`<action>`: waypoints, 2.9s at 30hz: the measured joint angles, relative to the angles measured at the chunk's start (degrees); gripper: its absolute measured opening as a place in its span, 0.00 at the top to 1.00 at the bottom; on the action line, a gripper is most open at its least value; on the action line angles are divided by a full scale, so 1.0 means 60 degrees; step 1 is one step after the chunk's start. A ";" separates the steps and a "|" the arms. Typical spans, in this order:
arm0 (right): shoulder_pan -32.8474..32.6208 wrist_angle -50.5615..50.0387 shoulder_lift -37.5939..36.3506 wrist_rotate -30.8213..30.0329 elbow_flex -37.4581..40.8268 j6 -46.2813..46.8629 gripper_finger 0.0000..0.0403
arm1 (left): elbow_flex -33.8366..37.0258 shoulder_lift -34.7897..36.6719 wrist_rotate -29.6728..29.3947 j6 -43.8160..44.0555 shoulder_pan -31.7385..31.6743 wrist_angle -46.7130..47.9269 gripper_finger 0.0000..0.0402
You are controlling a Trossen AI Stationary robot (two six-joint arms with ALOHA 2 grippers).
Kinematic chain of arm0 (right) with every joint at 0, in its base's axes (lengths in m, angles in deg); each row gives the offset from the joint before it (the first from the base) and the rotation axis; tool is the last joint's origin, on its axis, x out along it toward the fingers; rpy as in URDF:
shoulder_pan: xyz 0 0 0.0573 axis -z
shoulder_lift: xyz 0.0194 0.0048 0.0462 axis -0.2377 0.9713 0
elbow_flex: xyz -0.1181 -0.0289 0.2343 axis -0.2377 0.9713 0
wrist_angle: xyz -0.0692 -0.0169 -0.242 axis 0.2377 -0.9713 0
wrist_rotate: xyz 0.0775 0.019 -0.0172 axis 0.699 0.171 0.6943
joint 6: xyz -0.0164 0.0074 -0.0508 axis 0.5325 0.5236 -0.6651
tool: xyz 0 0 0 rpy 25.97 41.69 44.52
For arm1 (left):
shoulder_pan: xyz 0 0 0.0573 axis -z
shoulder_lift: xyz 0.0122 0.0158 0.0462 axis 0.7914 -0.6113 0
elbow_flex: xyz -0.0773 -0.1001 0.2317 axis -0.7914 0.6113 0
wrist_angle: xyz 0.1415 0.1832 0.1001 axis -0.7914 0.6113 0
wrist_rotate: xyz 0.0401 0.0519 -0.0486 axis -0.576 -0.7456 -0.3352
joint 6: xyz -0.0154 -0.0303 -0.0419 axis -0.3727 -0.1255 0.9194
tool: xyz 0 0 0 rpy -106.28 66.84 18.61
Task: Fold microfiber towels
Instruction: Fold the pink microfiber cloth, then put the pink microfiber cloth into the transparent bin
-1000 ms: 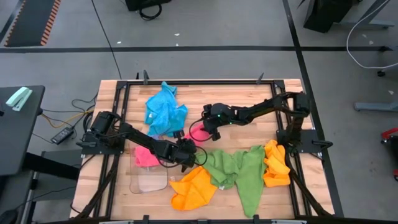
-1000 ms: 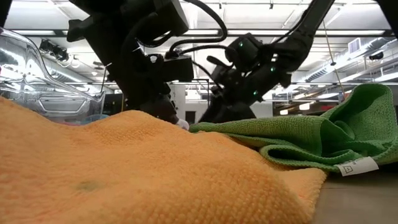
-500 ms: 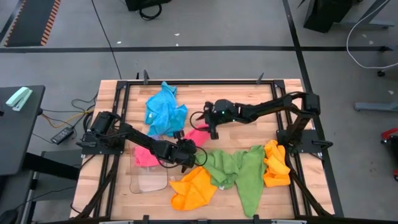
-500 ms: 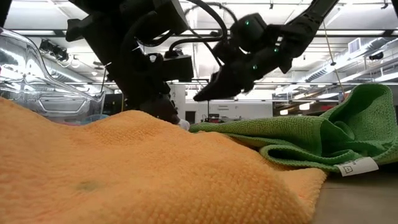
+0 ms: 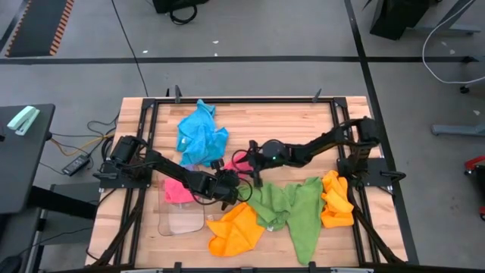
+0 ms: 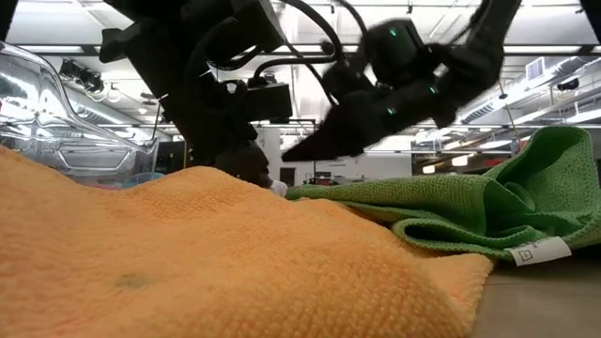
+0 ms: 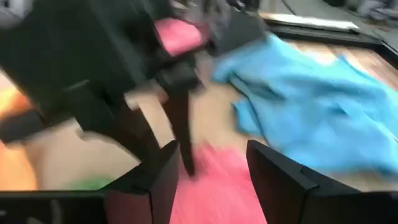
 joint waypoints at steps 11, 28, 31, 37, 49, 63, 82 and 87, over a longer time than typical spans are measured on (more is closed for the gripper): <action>0.0532 0.0517 0.1111 -0.0912 0.0407 0.0517 0.56 | -0.0004 0.0000 0.0079 0.0000 0.0014 0.0011 0.77; 0.0958 -0.0232 0.1155 -0.0914 0.0376 0.1069 0.56 | -0.0011 0.1212 0.0281 -0.3223 0.0539 0.0367 0.81; 0.1105 -0.0295 0.1153 -0.0854 0.0376 0.1378 0.56 | -0.0005 0.1293 0.0228 -0.4123 0.0537 0.0315 0.78; 0.1113 -0.0384 0.1151 -0.0816 0.0376 0.1665 0.56 | -0.0004 0.0911 0.0266 -0.5293 0.0397 0.0416 0.62; 0.1095 -0.0495 0.1155 -0.0812 0.0383 0.1919 0.56 | 0.0002 0.0092 -0.0354 -0.6573 -0.0040 0.0294 0.26; 0.1033 -0.0407 0.1173 -0.0667 0.0390 0.1934 0.56 | -0.0040 -0.0364 -0.0364 -0.7809 -0.0696 0.0186 0.28; 0.1029 -0.0323 0.1180 -0.0594 0.0394 0.1996 0.56 | -0.0021 -0.0387 0.1052 -0.9061 -0.1585 0.0309 0.55; 0.1029 -0.0280 0.1180 -0.0459 0.0398 0.2072 0.56 | 0.0004 -0.0415 0.1174 -0.8936 -0.1693 0.0259 0.75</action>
